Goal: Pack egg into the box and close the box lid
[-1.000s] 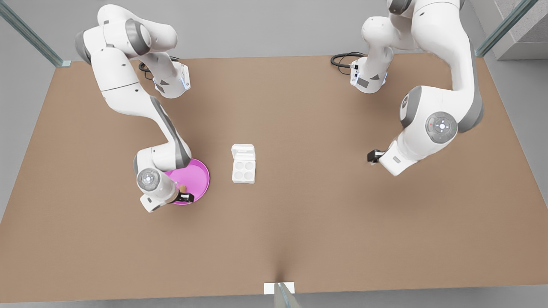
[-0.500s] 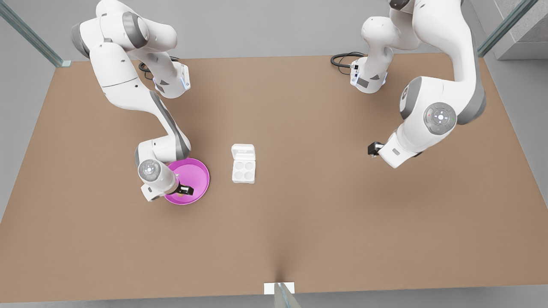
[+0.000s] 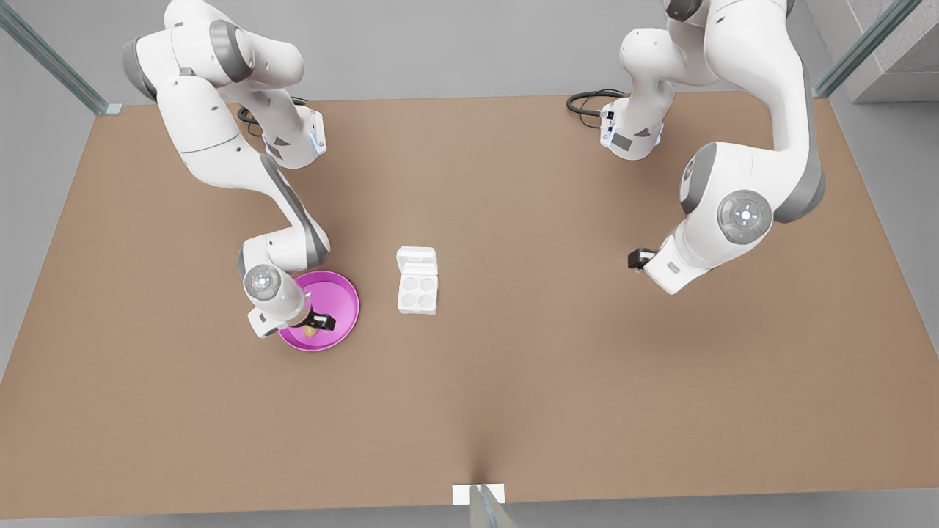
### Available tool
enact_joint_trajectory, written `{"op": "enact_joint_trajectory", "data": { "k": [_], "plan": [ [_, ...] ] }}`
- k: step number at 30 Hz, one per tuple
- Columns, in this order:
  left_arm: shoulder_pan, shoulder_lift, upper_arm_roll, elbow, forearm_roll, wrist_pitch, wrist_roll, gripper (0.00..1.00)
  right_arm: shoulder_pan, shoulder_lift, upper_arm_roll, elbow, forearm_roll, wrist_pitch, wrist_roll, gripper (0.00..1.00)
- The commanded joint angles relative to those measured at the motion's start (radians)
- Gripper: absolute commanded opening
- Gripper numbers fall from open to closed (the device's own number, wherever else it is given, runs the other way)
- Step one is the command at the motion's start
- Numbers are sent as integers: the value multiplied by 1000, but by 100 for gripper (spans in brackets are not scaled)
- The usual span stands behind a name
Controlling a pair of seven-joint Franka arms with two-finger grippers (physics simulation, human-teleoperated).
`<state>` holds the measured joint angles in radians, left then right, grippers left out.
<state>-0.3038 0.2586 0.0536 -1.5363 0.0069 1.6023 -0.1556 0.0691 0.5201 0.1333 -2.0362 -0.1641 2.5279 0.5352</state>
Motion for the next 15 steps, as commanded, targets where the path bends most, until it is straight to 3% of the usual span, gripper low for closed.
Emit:
{"op": "enact_joint_trajectory", "data": {
  "k": [1,15],
  "plan": [
    [0,-1,0,1,1,-1,-7,100,0,1,0,1,0,28,17,100],
    [-1,1,0,-1,1,-5,-7,100,-2,28,0,1,-8,38,17,100]
  ]
}}
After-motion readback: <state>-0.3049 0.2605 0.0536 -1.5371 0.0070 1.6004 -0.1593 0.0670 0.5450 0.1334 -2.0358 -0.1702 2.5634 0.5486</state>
